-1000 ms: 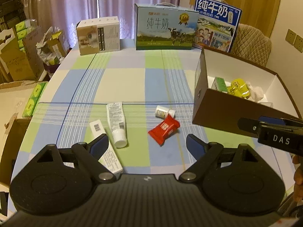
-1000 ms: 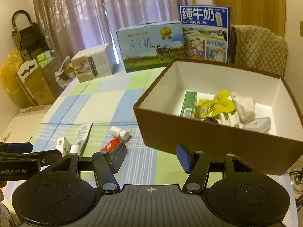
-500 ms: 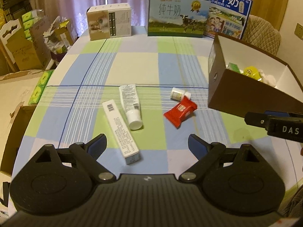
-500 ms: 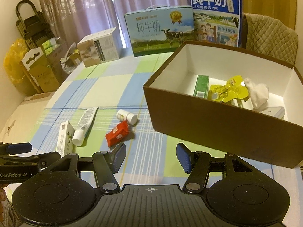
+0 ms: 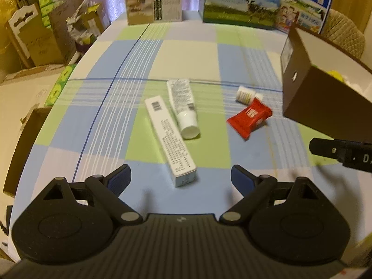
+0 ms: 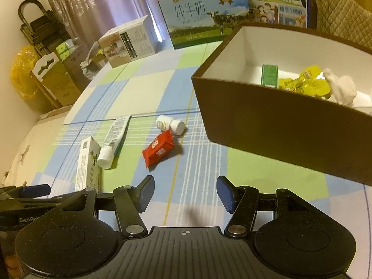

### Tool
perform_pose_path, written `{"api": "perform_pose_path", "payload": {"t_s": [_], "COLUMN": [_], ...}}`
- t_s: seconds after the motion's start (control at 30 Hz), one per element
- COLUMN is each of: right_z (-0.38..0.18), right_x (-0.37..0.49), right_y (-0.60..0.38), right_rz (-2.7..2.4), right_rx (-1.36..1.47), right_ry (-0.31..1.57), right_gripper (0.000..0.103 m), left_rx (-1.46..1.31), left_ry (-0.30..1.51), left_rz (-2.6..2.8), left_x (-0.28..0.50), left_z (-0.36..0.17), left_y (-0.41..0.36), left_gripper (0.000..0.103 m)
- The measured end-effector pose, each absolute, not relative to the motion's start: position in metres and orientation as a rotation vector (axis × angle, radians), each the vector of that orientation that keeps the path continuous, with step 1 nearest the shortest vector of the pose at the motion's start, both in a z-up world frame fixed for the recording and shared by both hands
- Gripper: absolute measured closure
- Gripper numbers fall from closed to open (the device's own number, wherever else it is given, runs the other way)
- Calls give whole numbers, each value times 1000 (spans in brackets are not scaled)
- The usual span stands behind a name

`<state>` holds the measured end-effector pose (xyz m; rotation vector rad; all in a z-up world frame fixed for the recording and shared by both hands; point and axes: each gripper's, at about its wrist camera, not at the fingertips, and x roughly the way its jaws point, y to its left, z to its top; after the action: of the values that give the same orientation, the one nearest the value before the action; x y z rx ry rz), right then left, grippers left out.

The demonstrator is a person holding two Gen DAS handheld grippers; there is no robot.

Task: Organize objects
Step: 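Withdraw both tools from the box toward the remaining table items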

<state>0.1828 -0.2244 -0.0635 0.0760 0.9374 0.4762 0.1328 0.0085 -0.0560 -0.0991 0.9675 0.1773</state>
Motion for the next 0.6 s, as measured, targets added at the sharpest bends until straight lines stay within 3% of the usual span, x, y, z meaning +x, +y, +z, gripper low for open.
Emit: {"api": "perform_pose_path", "payload": {"t_s": [0.6], "right_z": [-85], "right_x": [195], "right_y": [-215], "right_rz": [435], "right_rx": [57], "right_ry": [997], "right_gripper": [47], "left_rx": [-34], "left_ry": [1003], "left_rz": [211], "left_x": [174], "left_z": [-75], "left_y": [19], "left_gripper": [13]}}
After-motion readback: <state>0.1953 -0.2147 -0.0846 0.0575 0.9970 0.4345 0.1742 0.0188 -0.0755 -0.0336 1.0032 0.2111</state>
